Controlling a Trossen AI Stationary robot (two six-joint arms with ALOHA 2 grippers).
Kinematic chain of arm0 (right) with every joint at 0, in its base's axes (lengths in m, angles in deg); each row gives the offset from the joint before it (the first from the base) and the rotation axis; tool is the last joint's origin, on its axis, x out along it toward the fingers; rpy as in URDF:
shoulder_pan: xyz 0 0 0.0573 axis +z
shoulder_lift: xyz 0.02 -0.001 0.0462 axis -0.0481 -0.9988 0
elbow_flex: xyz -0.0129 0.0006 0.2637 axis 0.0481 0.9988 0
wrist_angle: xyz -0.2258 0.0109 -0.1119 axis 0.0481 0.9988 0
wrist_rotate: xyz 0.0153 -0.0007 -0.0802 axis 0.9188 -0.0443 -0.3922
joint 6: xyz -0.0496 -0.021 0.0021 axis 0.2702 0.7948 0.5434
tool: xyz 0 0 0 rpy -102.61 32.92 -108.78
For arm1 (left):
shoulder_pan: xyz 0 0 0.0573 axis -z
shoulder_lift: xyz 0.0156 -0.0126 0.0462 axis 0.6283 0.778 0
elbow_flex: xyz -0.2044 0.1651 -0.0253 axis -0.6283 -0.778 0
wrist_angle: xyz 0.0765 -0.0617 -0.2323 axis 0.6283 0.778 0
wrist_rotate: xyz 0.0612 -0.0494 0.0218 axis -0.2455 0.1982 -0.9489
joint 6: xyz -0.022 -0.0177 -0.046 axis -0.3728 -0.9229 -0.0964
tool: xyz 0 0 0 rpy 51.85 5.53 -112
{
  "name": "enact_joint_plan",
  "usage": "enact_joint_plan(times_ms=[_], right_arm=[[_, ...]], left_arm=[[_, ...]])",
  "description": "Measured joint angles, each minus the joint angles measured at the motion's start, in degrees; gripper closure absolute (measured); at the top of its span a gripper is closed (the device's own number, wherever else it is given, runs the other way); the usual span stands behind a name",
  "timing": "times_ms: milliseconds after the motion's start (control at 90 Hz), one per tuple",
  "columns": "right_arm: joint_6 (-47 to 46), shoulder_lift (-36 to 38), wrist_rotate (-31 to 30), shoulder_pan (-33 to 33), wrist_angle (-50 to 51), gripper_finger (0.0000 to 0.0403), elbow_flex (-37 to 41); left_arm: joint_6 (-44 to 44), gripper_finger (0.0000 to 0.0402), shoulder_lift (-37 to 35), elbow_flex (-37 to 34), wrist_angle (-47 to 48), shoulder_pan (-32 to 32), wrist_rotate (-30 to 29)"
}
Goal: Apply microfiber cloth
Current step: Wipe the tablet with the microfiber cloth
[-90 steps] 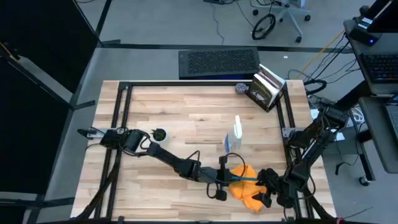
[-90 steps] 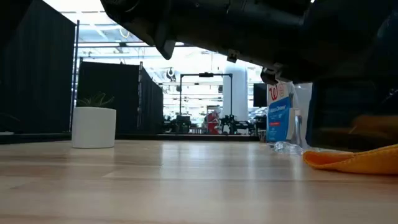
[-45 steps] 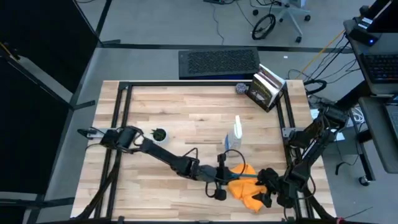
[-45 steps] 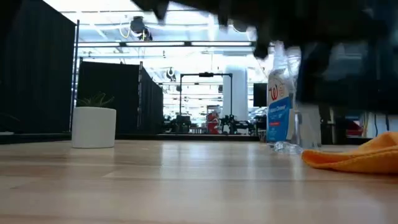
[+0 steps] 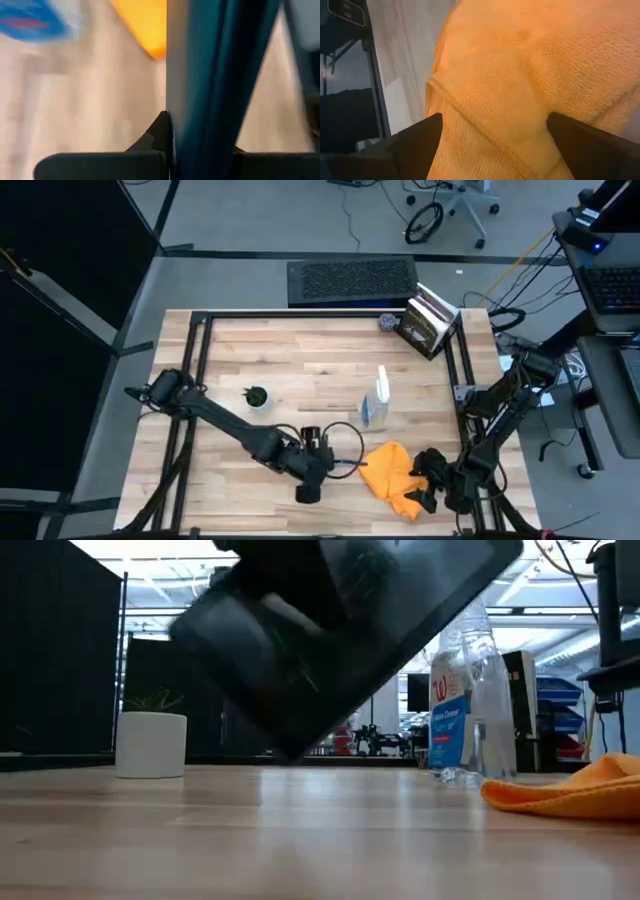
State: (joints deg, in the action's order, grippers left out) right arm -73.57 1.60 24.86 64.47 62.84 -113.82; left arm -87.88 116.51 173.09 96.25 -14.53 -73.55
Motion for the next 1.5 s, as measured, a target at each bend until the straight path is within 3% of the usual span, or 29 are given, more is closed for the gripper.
enact_joint_plan(times_ms=[133, 433, 1067, 1500], right_arm=[[-0.7, 0.0, 0.0, 0.0, -0.8, 0.0051, 0.0], [-2.5, 0.0, 0.1, 0.0, -0.7, 0.0051, 0.0], [-2.2, 0.0, 0.2, -0.2, -0.3, 0.0051, 0.0], [-2.0, 0.0, 0.1, -0.2, 0.2, 0.0051, 0.0]], left_arm=[[1.2, 0.0395, 1.4, 0.0, 0.8, -3.0, 10.9], [1.4, 0.0395, 4.7, 0.1, 6.4, -7.8, 19.4], [4.5, 0.0285, 6.6, 0.0, 4.4, -10.6, 18.0], [8.1, 0.0254, 6.6, 0.0, 4.7, -11.0, 17.6]])
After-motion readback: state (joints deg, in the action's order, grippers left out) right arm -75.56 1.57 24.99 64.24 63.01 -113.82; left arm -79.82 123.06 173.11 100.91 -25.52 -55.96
